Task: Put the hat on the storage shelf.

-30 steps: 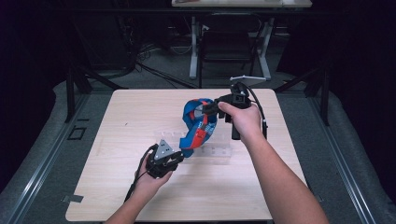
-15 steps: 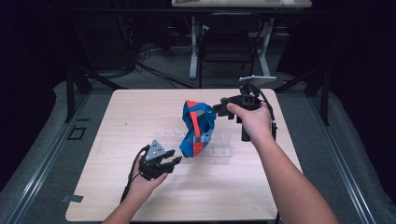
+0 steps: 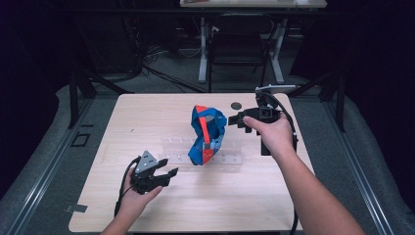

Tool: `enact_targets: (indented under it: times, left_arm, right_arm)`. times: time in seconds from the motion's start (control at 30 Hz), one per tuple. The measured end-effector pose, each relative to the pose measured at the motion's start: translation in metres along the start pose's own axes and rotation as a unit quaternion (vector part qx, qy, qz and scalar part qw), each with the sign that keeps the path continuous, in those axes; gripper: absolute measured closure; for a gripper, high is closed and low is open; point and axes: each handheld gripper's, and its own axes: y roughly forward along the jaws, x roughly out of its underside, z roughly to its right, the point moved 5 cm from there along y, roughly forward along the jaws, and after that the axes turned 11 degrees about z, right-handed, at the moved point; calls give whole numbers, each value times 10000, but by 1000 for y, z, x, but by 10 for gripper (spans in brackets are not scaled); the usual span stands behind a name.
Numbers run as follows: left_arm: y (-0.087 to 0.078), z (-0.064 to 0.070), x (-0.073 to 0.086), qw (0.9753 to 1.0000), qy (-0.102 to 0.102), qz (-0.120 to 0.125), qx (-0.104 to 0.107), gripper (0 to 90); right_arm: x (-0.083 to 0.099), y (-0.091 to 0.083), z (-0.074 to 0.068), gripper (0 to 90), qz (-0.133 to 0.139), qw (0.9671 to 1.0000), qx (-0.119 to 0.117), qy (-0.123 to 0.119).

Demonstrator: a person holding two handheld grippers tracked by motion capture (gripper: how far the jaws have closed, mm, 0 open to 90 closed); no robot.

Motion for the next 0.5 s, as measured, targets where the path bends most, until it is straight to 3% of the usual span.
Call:
enact_targets:
  times: [0.23, 0.5]
  left_arm:
    - [-13, -6, 9, 9998, -51, -62, -158, 463]
    - [-14, -15, 30, 9992, -235, -219, -254, 459]
  right_arm:
    - [8, -8, 5, 528, 38, 9997, 122, -188]
    - [21, -11, 17, 505, -20, 9989, 301, -348]
